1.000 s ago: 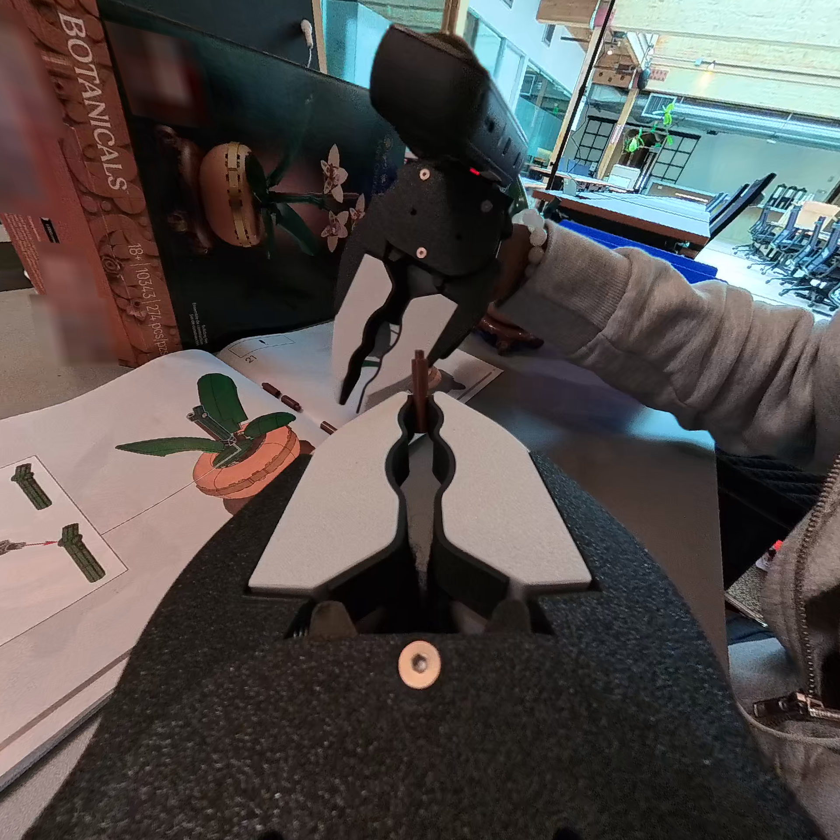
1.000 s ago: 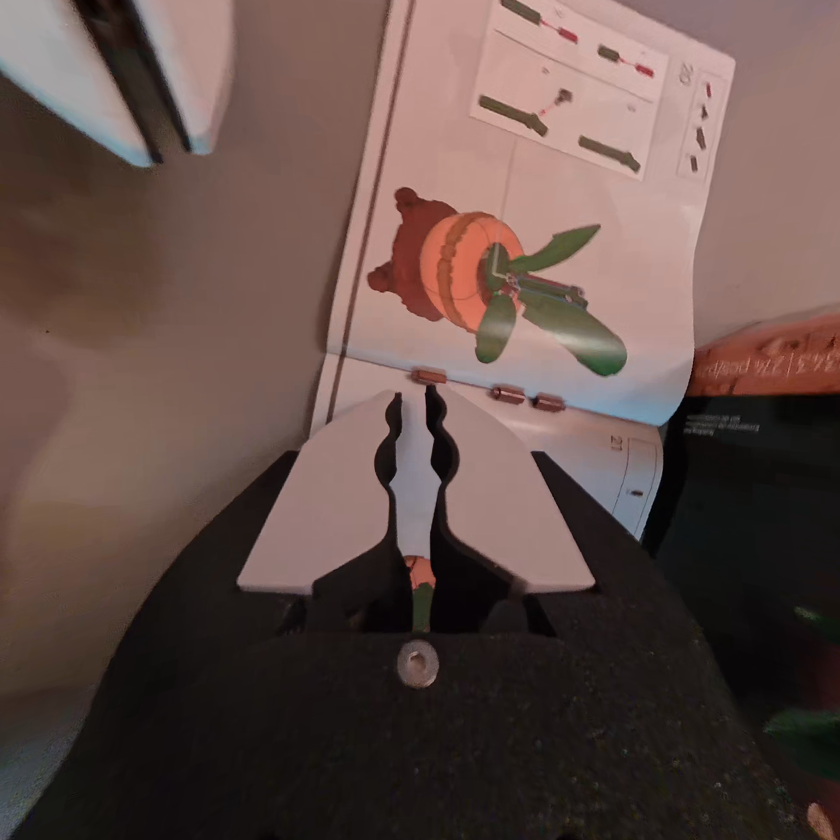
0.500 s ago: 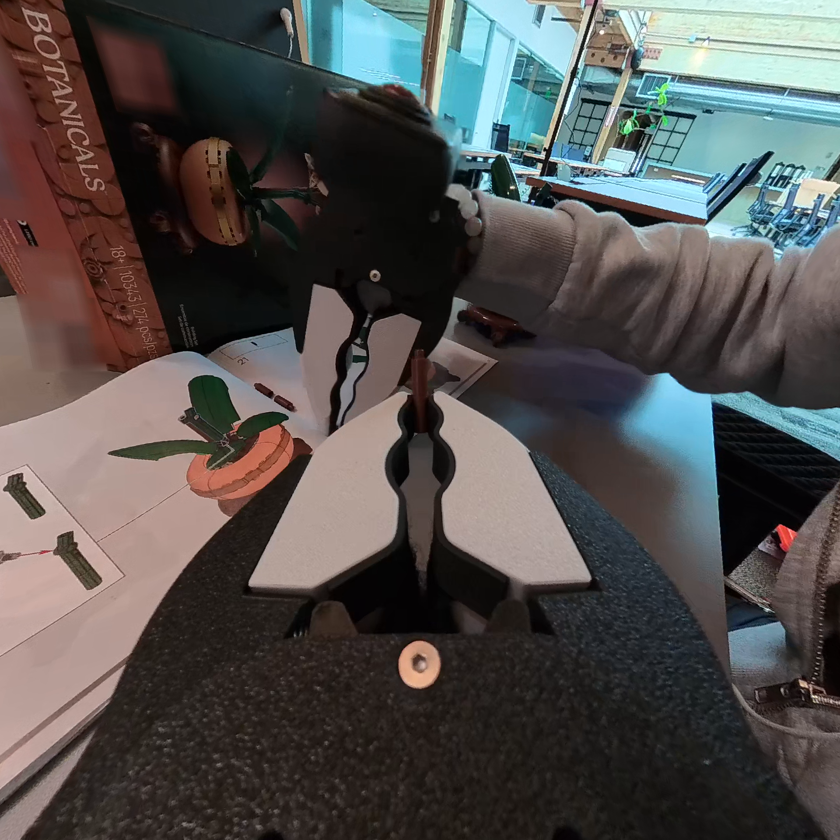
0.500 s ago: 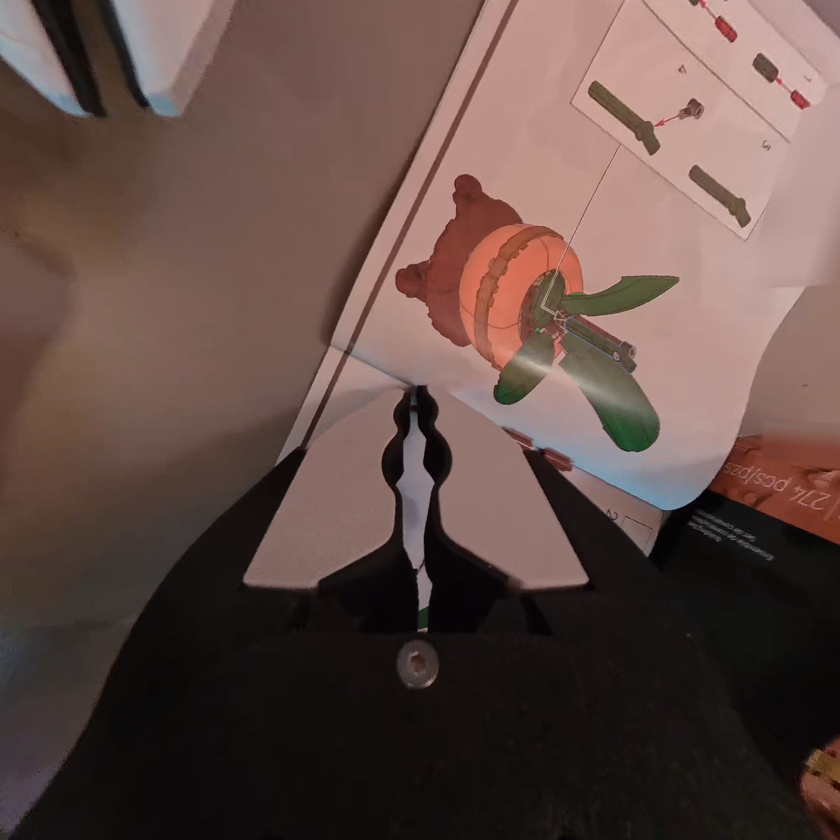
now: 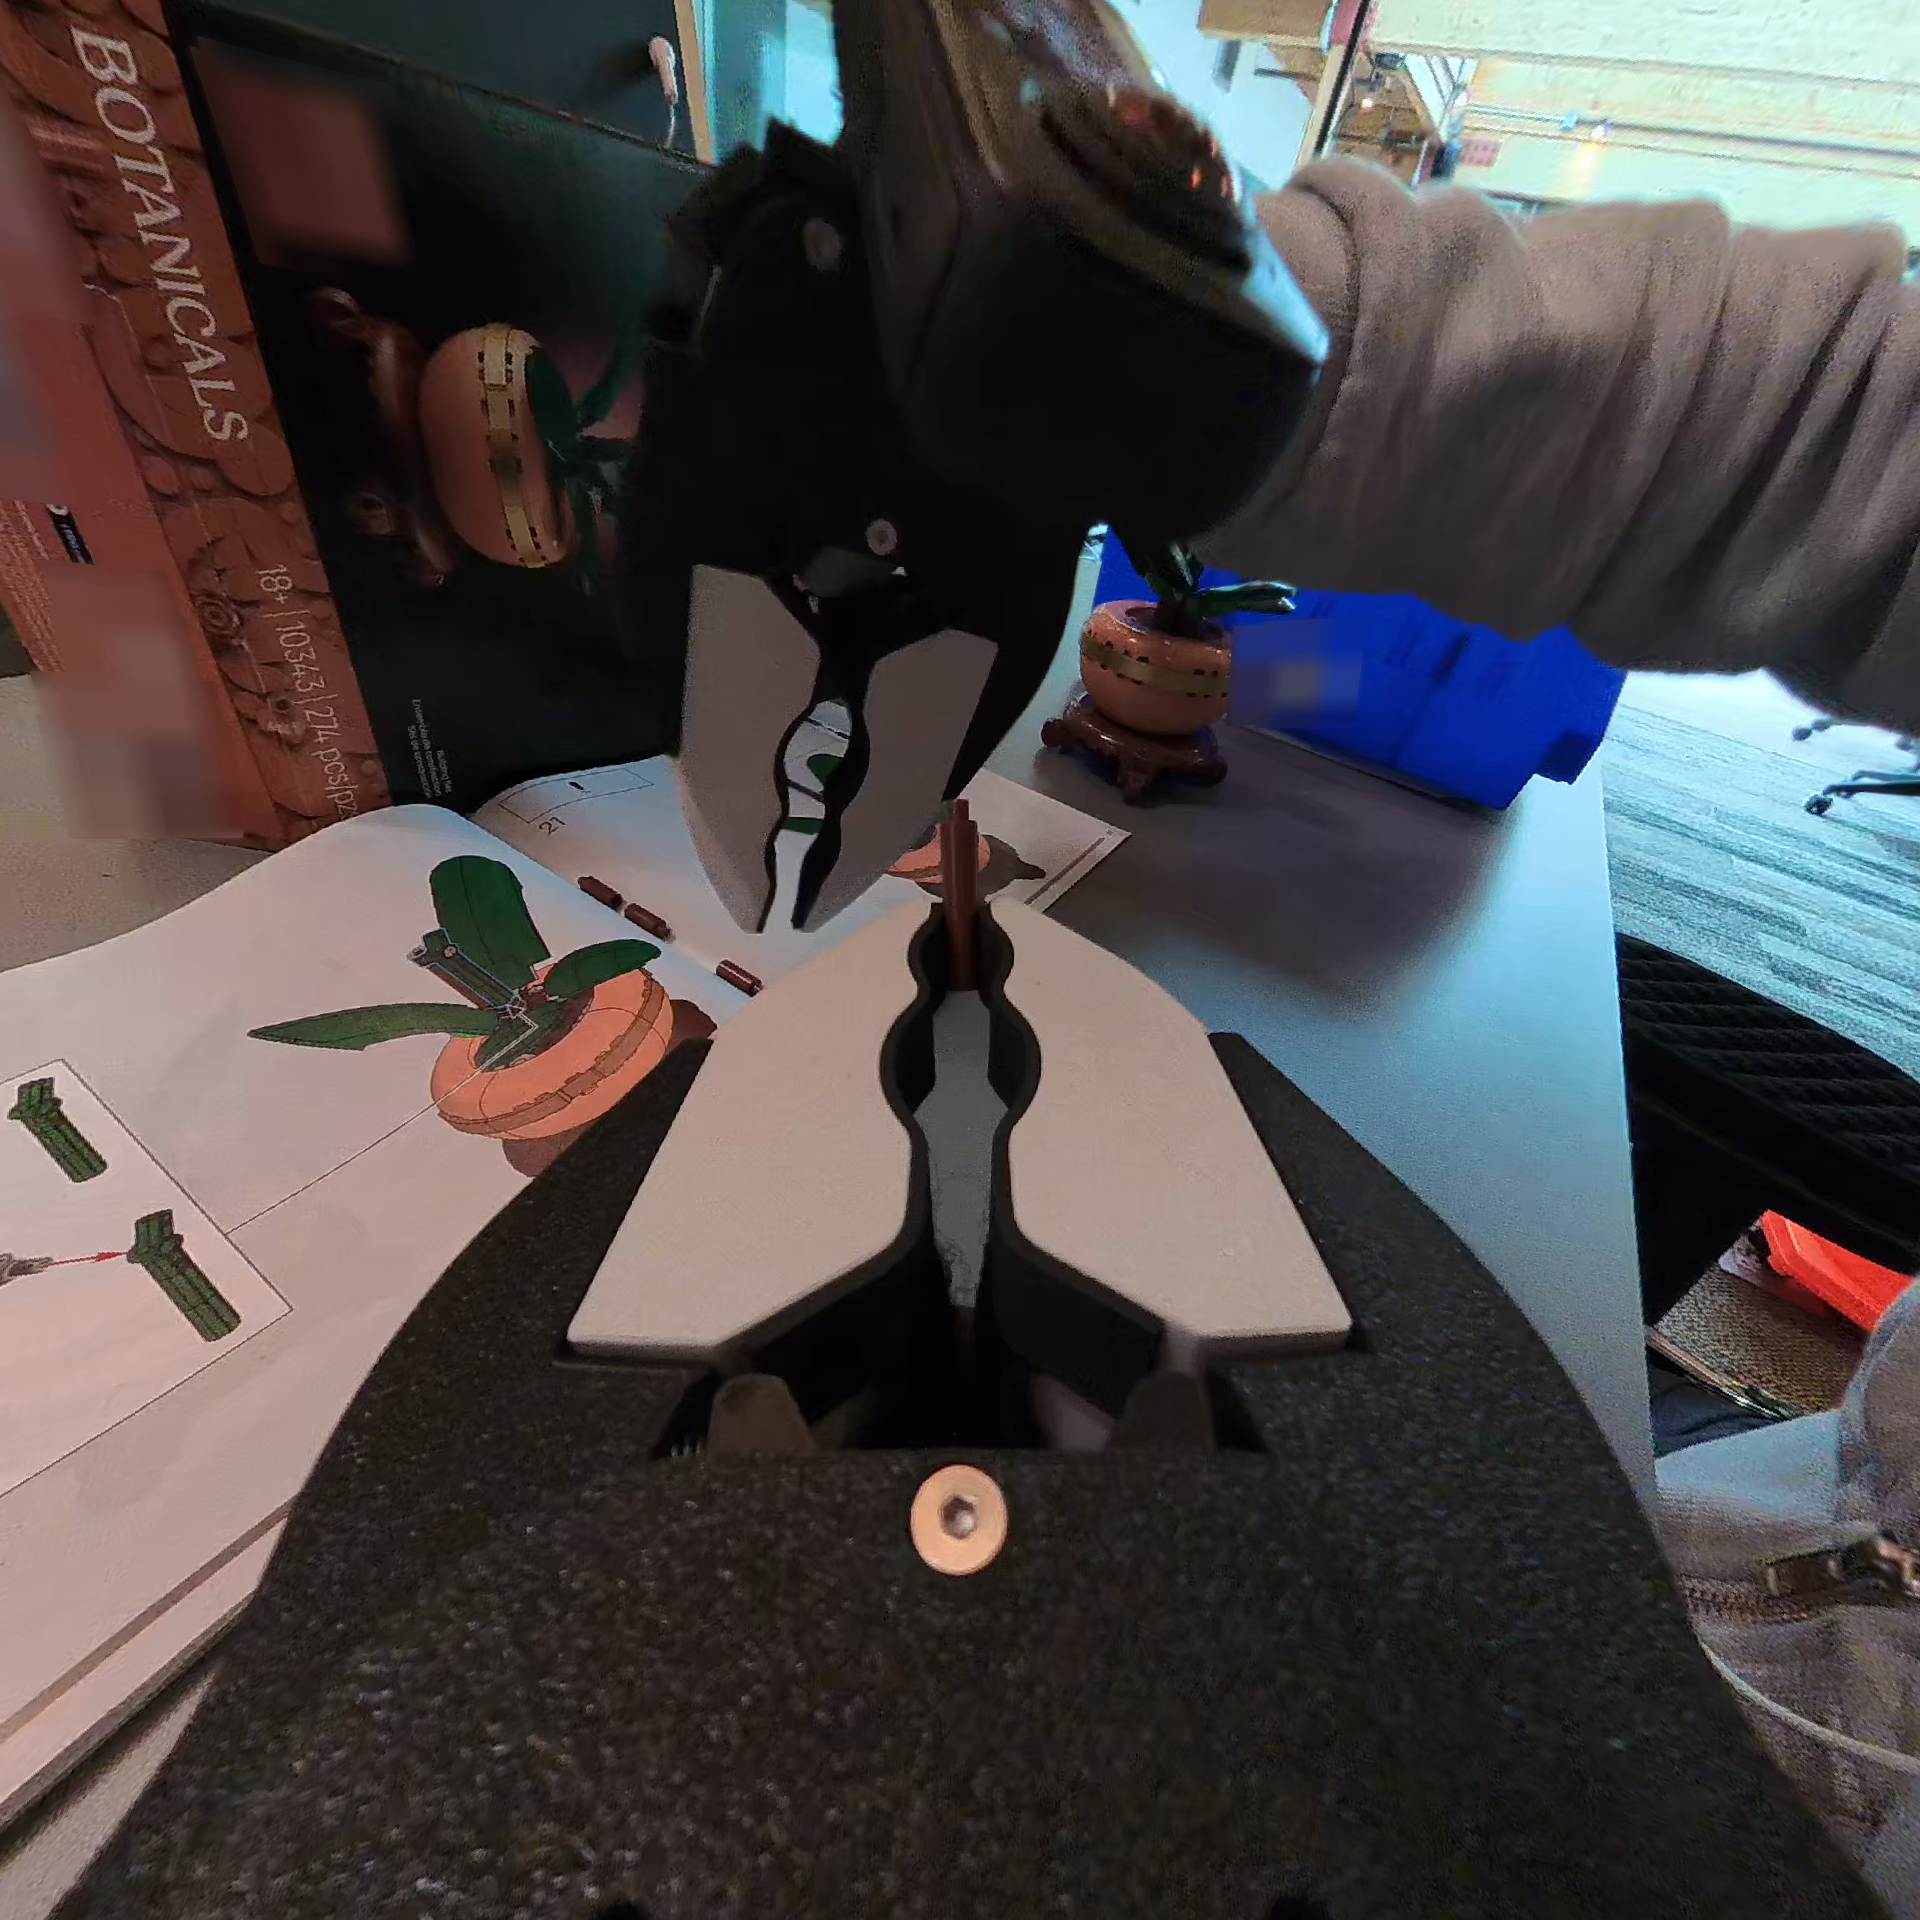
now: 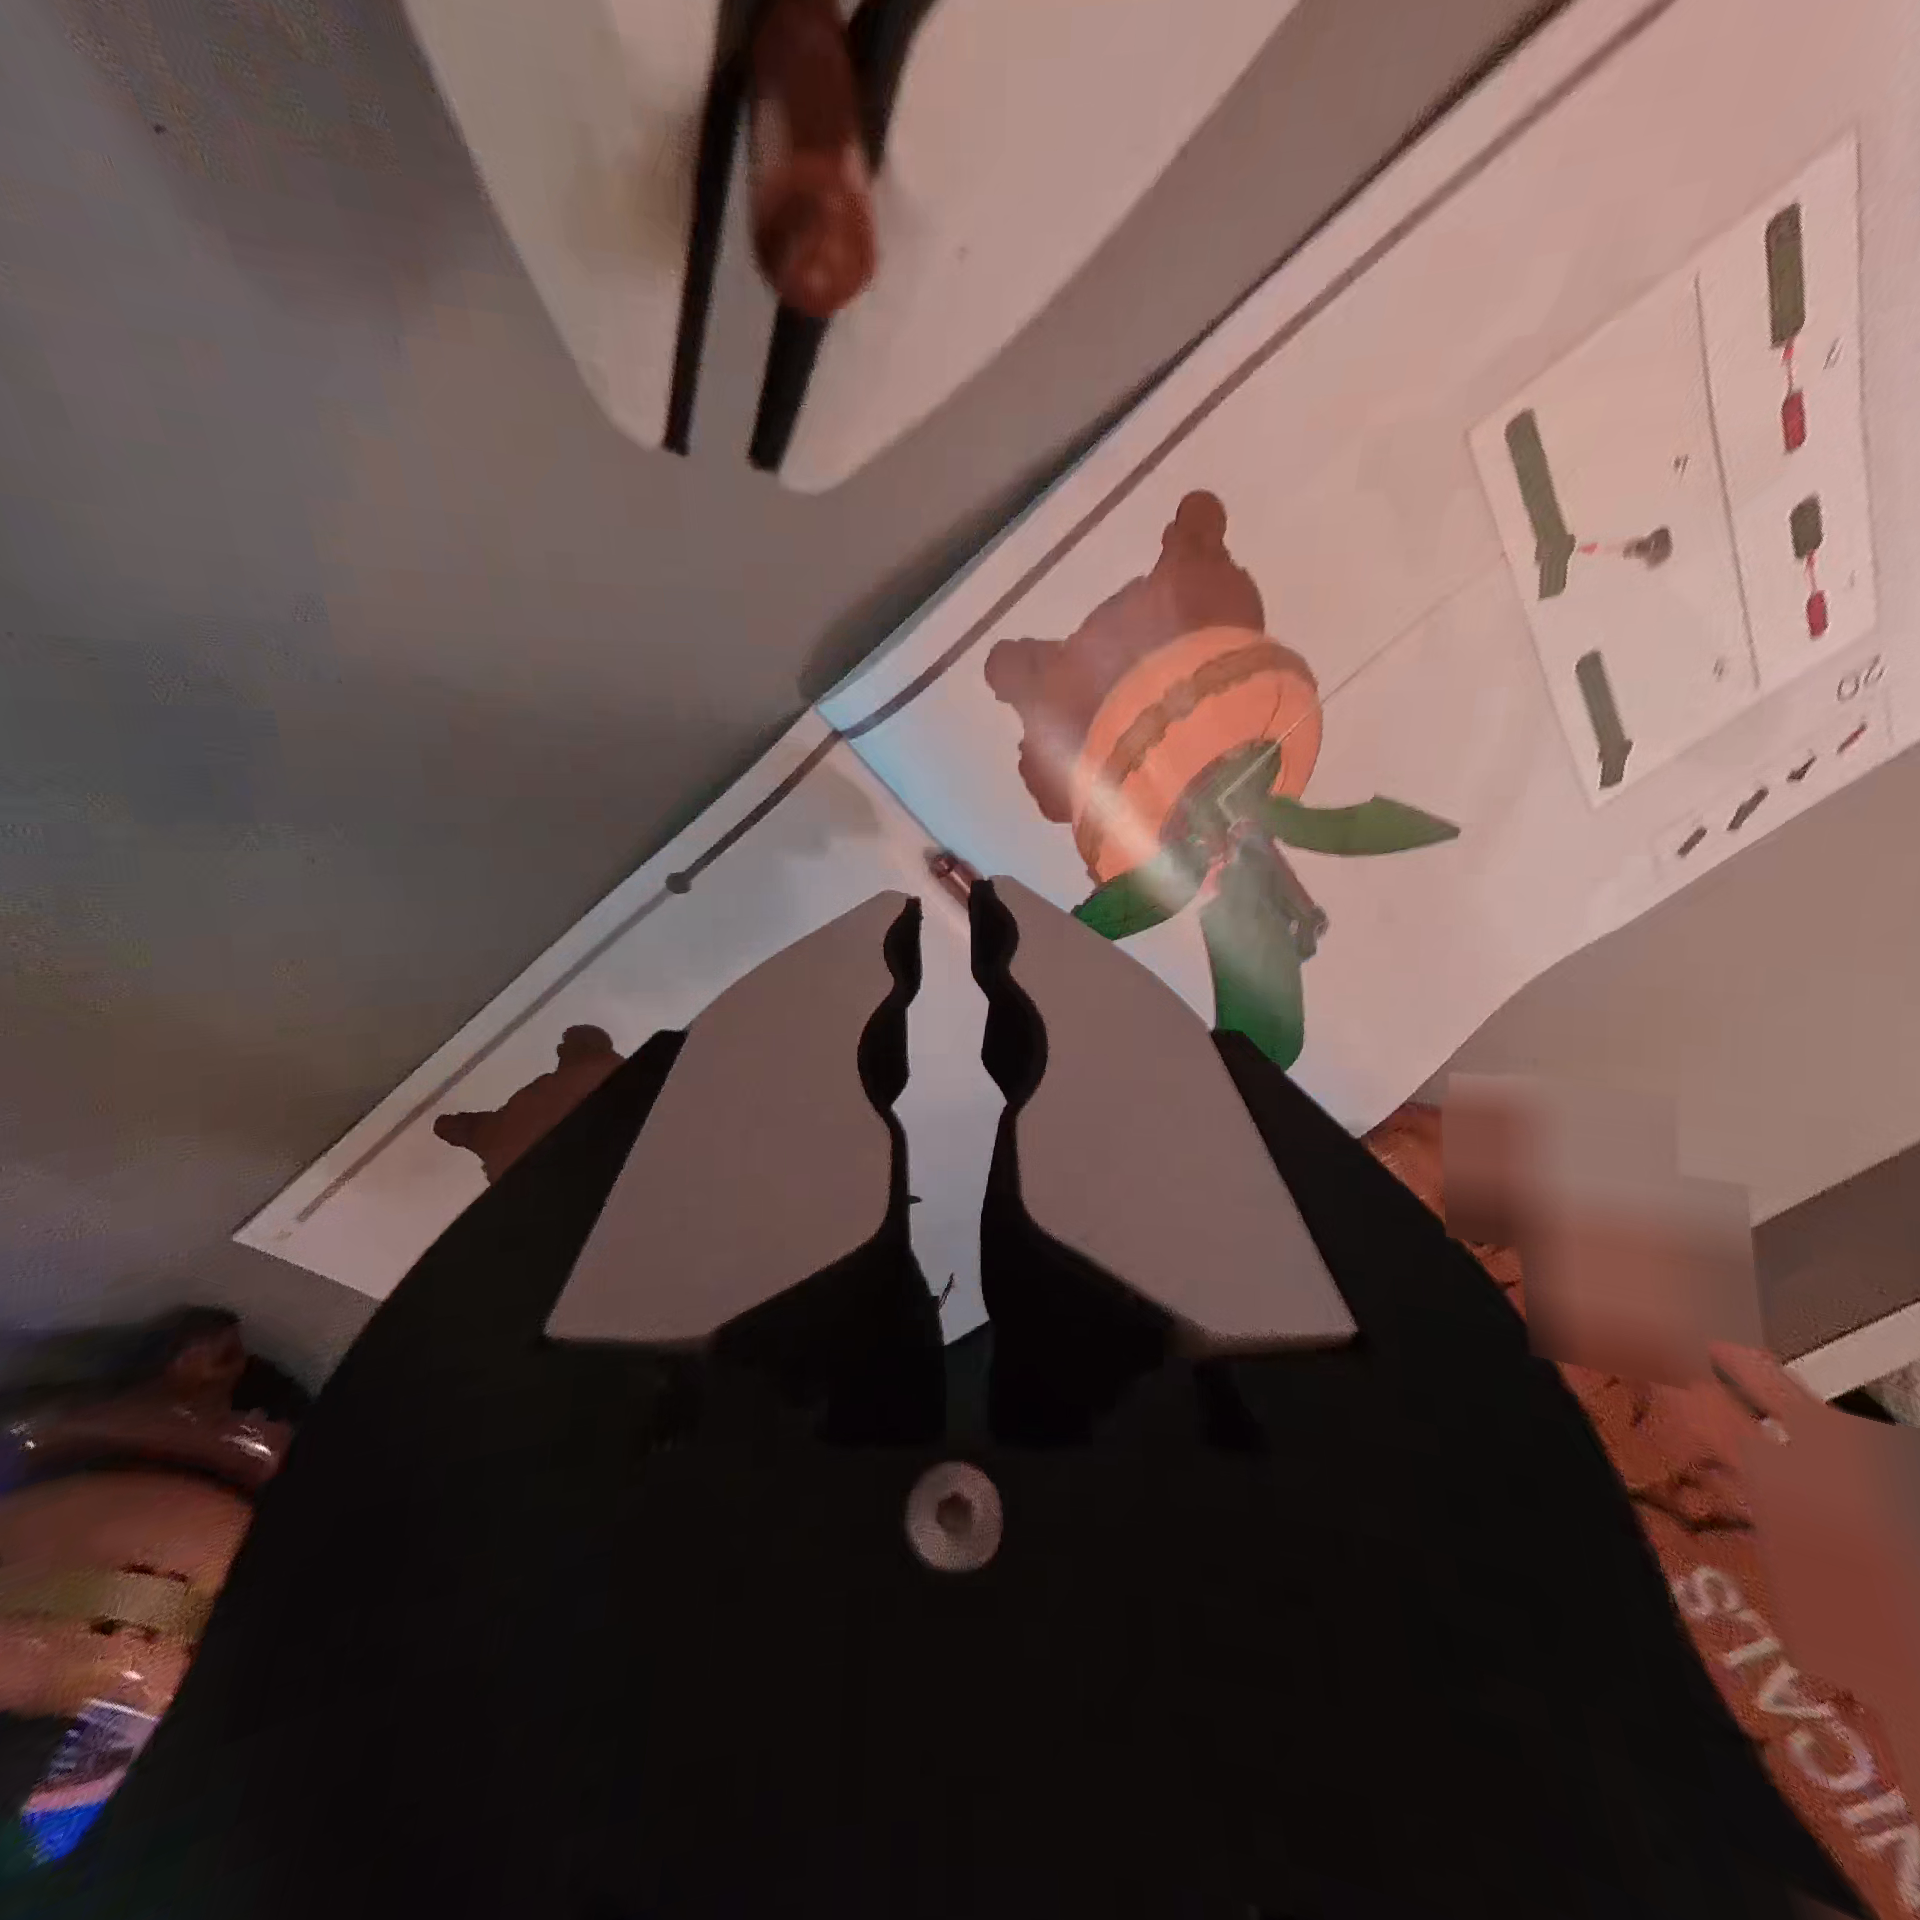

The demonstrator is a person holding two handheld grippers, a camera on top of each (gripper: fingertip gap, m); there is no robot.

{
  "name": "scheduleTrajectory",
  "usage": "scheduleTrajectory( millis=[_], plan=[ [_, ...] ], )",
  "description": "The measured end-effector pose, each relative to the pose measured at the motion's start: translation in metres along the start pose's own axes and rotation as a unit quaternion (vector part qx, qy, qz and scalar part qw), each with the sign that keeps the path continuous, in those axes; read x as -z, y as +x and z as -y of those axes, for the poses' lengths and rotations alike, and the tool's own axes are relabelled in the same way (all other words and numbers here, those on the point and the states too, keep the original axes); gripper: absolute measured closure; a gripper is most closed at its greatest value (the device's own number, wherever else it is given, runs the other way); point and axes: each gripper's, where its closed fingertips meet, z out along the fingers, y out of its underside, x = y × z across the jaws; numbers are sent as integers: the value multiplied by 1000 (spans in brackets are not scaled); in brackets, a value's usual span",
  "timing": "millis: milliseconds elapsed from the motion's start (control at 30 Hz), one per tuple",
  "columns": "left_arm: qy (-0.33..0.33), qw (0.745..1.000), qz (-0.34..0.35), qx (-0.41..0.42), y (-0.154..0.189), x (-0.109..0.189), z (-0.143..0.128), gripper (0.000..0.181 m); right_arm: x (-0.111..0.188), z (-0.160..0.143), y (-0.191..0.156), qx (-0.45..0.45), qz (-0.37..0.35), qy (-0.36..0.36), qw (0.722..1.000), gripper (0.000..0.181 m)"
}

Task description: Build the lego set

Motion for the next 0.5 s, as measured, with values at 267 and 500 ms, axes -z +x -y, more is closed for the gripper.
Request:
scheduleTrajectory(
  millis=[267,500],
  plan=[
    [1,1000,-10,-2,4,2,0,178,-15,-10,4,61,37,-16,997,172],
    [2,1000,-19,11,5,3,0,178,-29,-12,-2,73,62,-22,995,173]
  ],
)
